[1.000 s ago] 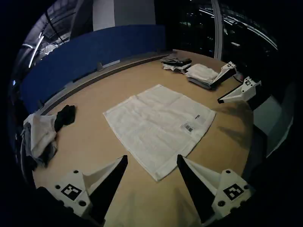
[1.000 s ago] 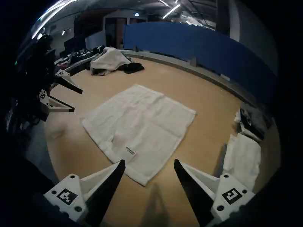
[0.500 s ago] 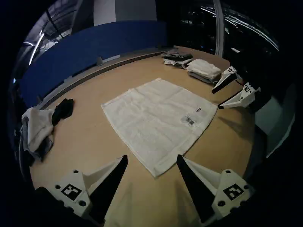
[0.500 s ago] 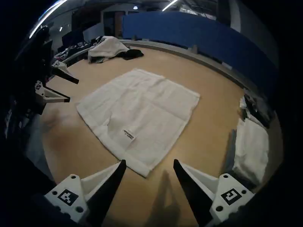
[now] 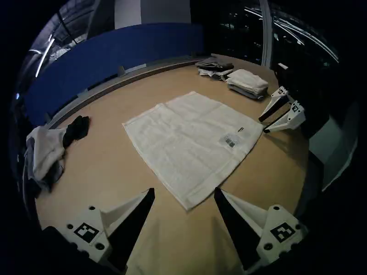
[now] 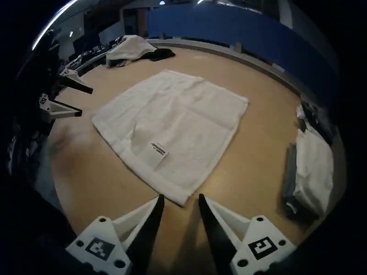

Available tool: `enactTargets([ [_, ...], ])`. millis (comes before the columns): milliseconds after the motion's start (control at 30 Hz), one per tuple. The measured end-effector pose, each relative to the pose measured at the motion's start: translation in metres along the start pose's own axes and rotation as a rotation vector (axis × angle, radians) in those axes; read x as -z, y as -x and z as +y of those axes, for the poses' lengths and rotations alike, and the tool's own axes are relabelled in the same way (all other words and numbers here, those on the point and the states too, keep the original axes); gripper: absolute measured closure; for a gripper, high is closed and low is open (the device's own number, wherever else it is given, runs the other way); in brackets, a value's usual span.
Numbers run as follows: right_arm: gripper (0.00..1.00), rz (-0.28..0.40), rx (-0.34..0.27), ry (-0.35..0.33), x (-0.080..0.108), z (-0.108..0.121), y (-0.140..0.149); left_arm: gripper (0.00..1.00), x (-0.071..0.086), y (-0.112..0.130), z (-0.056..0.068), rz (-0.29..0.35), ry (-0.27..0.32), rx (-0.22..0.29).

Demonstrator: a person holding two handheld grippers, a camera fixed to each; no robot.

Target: Fold towel

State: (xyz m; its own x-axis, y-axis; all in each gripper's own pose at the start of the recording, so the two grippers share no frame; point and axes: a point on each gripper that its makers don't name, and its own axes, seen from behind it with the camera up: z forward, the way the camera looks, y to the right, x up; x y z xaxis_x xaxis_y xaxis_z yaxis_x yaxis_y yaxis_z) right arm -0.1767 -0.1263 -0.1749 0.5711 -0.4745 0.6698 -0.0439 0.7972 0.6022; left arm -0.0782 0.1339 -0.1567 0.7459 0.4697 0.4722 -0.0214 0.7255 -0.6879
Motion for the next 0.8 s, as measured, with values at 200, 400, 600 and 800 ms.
enactTargets([
  [200,0.58,-0.007,-0.028,0.004,-0.001,0.0026,0.0012,0.03,0.0015,-0.0002,0.002,0.002,0.003,0.008],
  [400,0.75,-0.017,-0.019,0.003,0.0007,0.0014,0.002,0.03,0.0023,-0.0011,0.0022,0.005,0.001,0.008],
  [600,0.79,-0.022,-0.027,0.008,0.0007,0.0019,0.0027,0.04,0.0029,-0.0024,0.0027,0.005,0.003,0.006],
  [800,0.89,-0.033,-0.032,0.003,0.0004,0.0037,0.0037,0.03,0.0035,-0.0024,0.0038,0.004,0.004,0.005],
])
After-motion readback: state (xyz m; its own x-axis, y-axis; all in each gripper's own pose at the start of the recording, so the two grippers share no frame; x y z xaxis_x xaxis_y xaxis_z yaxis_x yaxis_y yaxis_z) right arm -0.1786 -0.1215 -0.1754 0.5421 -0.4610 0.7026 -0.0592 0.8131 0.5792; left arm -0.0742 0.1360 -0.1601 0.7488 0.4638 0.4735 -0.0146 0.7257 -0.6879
